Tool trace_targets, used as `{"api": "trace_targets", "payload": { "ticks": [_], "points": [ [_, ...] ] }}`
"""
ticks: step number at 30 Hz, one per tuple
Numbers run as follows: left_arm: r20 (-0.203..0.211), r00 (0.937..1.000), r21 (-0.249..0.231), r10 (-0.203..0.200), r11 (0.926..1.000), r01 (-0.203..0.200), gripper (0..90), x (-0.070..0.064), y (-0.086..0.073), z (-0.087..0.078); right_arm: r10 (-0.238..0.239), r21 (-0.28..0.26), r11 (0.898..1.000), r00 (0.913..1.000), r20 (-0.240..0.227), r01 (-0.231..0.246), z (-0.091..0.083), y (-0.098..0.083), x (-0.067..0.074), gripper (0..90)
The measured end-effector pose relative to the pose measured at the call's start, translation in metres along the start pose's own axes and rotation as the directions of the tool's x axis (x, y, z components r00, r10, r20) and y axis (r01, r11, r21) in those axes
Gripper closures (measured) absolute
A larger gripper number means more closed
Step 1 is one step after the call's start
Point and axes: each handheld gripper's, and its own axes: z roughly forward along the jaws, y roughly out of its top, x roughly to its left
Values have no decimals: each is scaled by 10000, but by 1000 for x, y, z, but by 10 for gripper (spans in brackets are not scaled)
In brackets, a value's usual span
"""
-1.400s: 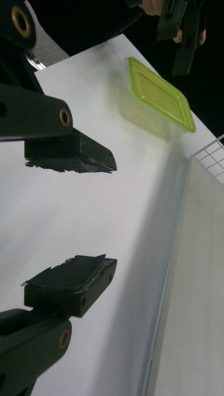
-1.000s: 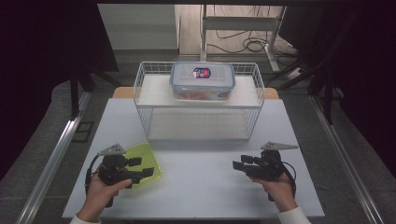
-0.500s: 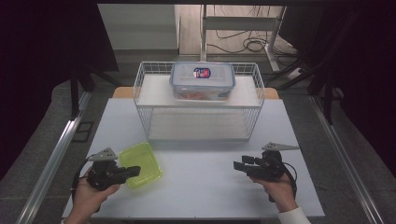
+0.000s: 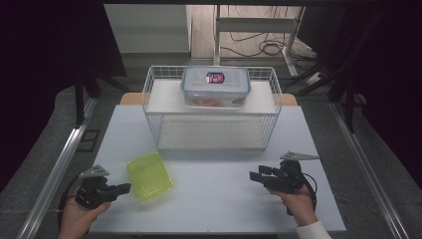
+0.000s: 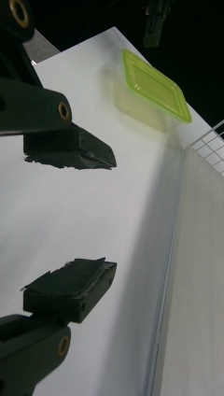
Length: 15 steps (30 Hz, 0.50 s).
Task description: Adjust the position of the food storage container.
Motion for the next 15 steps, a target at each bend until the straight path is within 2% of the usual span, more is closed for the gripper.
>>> {"api": "trace_targets", "payload": {
  "ticks": [4, 9, 15],
  "points": [
    [-58, 10000, 277, -58, 9996, 60, 900, 0, -8, 2, 60, 3, 10000, 10000, 32, -60, 0, 0, -1, 428],
    [-104, 9996, 924, 248, 9954, -237, 899, -7, -15, 17, 41, 16, 10000, 10000, 33, -41, 1, 0, -1, 428],
    [-13, 9991, 1235, 418, 9915, -413, 899, -14, -16, 28, 37, 1, 10000, 10000, 54, -37, 0, 0, -1, 428]
  ]
}}
